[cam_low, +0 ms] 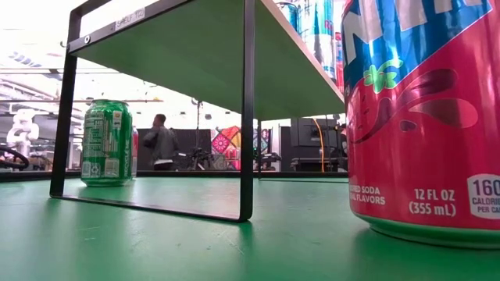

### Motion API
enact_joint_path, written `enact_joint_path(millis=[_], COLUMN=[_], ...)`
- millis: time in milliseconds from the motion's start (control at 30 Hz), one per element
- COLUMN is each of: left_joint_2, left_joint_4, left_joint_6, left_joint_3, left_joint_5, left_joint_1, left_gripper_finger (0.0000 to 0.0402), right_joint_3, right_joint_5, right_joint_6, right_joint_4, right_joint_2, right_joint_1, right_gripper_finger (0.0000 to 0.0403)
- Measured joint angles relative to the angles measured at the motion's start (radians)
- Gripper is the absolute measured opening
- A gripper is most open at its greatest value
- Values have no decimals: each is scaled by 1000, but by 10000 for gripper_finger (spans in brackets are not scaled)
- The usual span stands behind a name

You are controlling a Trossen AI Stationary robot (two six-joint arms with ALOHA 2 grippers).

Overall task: Sort soda cans
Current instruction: Put the green soda can on the shelf

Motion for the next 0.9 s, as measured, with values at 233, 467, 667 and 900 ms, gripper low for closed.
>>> enact_joint_path(millis=[233,467,667,900], left_joint_2=[25,31,33,38], left_joint_4=[-7,1,1,-19], left_joint_6=[30,30,26,16], left_joint_3=[0,0,0,-3], left_joint_5=[11,9,-12,20], left_joint_1=[0,-13,-36,-49], left_gripper_finger=[314,296,294,293], right_joint_3=[0,0,0,2], right_joint_5=[-25,-30,-23,34], right_joint_6=[21,18,10,-28], right_joint_4=[-2,-4,-4,-4], right_joint_2=[0,0,0,-1], right_joint_1=[1,1,2,-1], right_gripper_finger=[300,300,324,352])
